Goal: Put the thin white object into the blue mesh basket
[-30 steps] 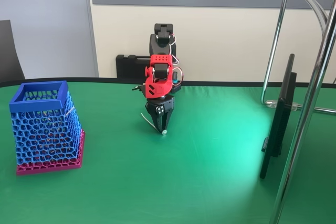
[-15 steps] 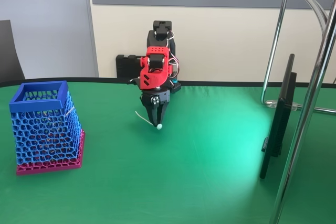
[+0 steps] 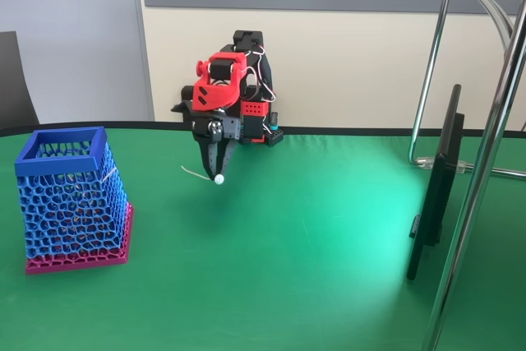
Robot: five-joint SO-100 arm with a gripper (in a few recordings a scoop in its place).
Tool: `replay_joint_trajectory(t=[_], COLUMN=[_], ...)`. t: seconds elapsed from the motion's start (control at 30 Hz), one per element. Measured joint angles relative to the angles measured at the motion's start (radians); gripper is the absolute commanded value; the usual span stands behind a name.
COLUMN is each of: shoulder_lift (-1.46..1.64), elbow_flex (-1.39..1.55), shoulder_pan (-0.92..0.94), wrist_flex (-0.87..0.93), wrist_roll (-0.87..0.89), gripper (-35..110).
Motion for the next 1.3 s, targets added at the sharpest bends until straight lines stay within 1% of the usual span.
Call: replay_joint_trajectory(t=[0.13, 0.33, 0.93, 1.1, 1.2, 1.3], shoulder_lift=[0.0, 0.023, 0.06, 0.081, 0.084, 0.084], elbow_flex=[-0.029, -0.146, -0.334, -0.374, -0.379, -0.456], shoulder_pan=[0.014, 0.037, 0.069, 0.078, 0.087, 0.095], wrist_flex=[0.003, 0.003, 0.003, -0.018, -0.018, -0.029], wrist_roll=[-0.029, -0.129, -0.382, -0.442, -0.448, -0.511], gripper=[4, 1, 1, 2, 1, 1])
